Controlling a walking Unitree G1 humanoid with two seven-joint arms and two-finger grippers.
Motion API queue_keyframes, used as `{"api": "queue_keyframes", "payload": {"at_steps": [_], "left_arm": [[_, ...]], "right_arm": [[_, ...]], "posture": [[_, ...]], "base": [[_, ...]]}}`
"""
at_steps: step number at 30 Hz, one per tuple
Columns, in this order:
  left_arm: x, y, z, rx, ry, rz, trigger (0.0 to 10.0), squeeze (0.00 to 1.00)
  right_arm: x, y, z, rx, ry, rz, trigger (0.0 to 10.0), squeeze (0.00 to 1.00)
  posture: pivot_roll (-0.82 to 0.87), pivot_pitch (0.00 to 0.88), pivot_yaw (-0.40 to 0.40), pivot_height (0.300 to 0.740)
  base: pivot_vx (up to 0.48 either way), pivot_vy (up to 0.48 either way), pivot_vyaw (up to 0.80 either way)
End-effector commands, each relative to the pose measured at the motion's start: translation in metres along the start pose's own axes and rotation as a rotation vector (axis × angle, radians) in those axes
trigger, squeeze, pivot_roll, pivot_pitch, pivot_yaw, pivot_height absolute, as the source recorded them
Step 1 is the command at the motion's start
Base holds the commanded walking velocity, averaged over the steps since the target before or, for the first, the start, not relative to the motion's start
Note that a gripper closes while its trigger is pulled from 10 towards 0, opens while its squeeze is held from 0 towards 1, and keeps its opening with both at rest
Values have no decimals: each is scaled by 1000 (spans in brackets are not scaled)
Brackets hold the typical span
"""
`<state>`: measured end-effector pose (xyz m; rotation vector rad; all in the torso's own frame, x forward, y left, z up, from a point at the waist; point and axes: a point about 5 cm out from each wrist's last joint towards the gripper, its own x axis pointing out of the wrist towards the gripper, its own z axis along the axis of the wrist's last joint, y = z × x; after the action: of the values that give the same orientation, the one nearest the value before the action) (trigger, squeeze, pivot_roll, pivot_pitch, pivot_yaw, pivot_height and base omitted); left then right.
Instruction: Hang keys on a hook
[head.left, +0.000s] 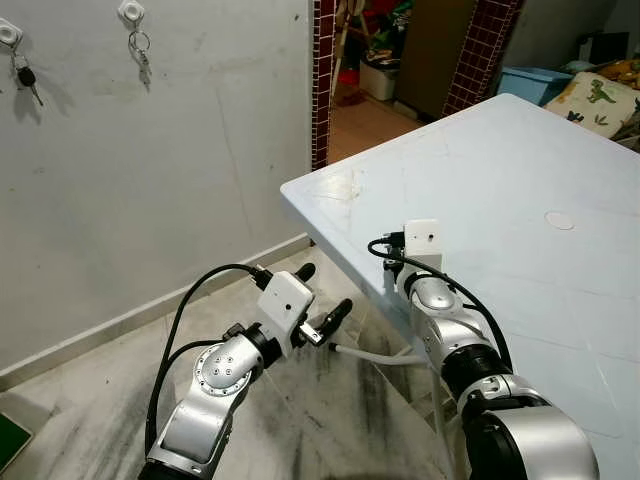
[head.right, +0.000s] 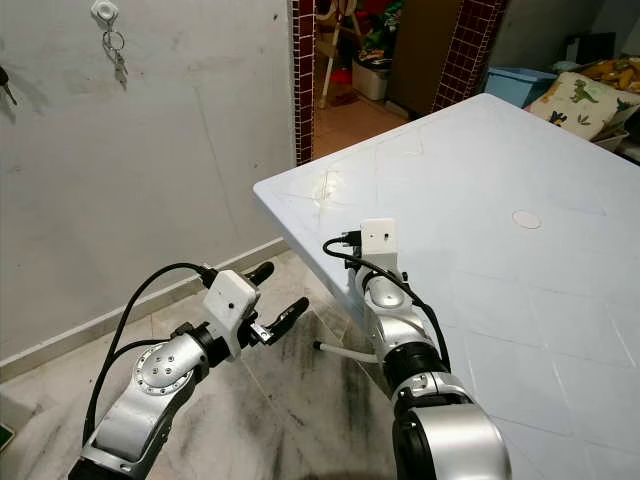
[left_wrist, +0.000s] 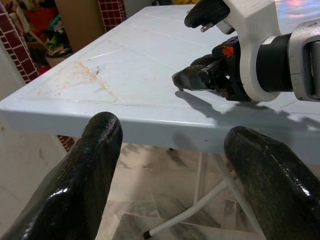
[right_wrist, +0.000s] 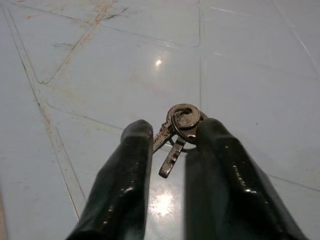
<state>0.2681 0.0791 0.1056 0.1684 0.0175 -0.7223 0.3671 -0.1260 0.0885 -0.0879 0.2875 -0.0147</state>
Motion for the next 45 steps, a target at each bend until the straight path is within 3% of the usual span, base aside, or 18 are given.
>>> {"api": "queue_keyframes", "payload": {"at_steps": [1,27,32,36,37,38,39,45], "left_arm": [[0,-1,-4,-17,19,-4,10000,0],[1,2,-7,-63,37,15,10000,0],[1,5,-9,-85,42,29,10000,0],[1,6,-9,-88,43,33,10000,0],[1,6,-10,-89,45,34,10000,0],[1,6,-10,-89,45,34,10000,0],[1,7,-10,-91,46,34,10000,0],[1,6,-6,-42,36,27,10000,0]], "right_arm": [[1,0,2,13,-2,-12,0,0],[-1,-4,-7,24,-3,-19,0,0],[0,-7,4,60,-70,-8,0,0],[-1,-9,18,34,-150,9,0,0],[-1,-9,22,15,-176,21,1333,0],[-1,-9,22,15,-176,21,1333,0],[-2,-6,26,0,-202,43,10000,1000],[-5,1,25,-15,-221,85,10000,1000]], "posture": [[52,30,-17,740],[55,23,-12,740],[57,19,-11,740],[52,18,-9,740],[50,17,-7,740],[50,17,-7,740],[48,18,-7,740],[47,16,-3,740]], "base": [[0,0,0],[0,0,0],[0,0,0],[0,0,0],[0,0,0],[0,0,0],[0,0,0],[0,0,0]]}}
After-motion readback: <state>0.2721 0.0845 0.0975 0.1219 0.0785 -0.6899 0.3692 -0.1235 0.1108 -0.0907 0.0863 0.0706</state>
